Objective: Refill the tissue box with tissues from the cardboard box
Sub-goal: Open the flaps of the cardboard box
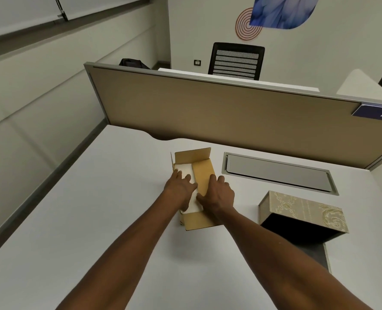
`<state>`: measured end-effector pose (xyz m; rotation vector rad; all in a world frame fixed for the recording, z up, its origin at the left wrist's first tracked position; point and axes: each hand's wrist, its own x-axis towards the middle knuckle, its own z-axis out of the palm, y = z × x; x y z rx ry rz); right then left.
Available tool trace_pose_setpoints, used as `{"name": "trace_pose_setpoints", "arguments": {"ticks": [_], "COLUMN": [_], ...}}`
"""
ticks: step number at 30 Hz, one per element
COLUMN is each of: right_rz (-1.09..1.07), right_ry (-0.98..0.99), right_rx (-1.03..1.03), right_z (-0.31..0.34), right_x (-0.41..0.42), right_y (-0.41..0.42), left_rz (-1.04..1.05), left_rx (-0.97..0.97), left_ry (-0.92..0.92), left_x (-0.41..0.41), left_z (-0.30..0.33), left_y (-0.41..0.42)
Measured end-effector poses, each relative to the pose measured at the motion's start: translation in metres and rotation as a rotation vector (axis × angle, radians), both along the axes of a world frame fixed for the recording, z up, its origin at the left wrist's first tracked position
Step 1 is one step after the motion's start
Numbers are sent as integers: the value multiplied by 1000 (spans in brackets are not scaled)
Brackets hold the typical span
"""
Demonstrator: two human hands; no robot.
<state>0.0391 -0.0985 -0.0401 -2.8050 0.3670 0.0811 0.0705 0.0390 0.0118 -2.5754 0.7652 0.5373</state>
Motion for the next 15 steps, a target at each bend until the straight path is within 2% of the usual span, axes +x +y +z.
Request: {"name": "trace_pose_setpoints", "arguments": {"ticks": [3,9,15], "right_rz": [-15,-45,-67], "right_ry": [-1,-14,-115], "right_rx": [18,77,174], "right_z": [0,1,7], "right_x": [1,3,5], "right_y": [-1,-4,-12], "left_rz": [125,123,182], "left_rx": [-16,-204,-230], "left_ry": [118,-89,-88], "left_x": [15,32,43], "left_z": [8,1,-10], "left_y": [-4,7,21]}}
